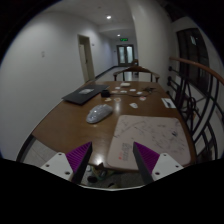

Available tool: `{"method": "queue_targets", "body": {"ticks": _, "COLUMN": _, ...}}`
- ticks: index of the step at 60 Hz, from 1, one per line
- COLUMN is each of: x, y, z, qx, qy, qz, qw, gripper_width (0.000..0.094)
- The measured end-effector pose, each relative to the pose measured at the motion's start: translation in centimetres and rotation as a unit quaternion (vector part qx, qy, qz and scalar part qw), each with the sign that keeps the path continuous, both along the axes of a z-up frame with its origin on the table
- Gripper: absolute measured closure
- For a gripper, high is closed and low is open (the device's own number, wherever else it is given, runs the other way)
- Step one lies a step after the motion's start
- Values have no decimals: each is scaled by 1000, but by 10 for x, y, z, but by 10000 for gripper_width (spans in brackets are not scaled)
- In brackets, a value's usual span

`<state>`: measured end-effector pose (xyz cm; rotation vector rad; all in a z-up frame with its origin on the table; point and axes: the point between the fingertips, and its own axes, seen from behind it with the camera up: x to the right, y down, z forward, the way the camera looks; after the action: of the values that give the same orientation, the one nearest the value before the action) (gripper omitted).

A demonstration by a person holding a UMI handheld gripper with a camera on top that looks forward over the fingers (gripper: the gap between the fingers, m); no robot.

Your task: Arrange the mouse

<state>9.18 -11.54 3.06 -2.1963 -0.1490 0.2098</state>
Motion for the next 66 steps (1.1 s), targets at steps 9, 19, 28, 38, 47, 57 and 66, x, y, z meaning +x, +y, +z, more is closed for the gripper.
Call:
{"method": "queue_targets", "body": {"ticks": 9, "x": -9, "y": 4, "z": -11, "qx": -13, "qy": -24, "qz": 45, "qw": 999, "gripper_width": 85}}
{"method": "queue_targets", "body": {"ticks": 19, "x": 19, "y": -21, "z": -30, "qx": -25, "qy": -44, "qz": 55, "qw": 997, "gripper_width": 97}}
{"method": "queue_targets", "body": {"ticks": 28, "x": 74, "y": -64, "z": -16, "qx": -39, "qy": -33, "qz": 21, "qw": 998, "gripper_width": 98}}
{"method": "queue_targets", "body": {"ticks": 38, "x": 111, "y": -69, "z": -9, "qx": -48, "qy": -38, "qz": 4, "qw": 998, "gripper_width": 109}}
{"method": "queue_targets", "body": {"ticks": 47, "x": 142, "y": -110, "z": 3, "qx": -57, "qy": -53, "qz": 13, "qw": 997, "gripper_width": 425}}
{"method": "queue_targets", "body": {"ticks": 57, "x": 162, "y": -150, "z": 55, "qx": -9, "qy": -20, "qz": 58, "qw": 998, "gripper_width": 590}}
{"method": "queue_targets", "body": {"ticks": 66, "x": 264, "y": -228, "z": 183, "qx": 104, "qy": 6, "qz": 23, "qw": 994, "gripper_width": 596}}
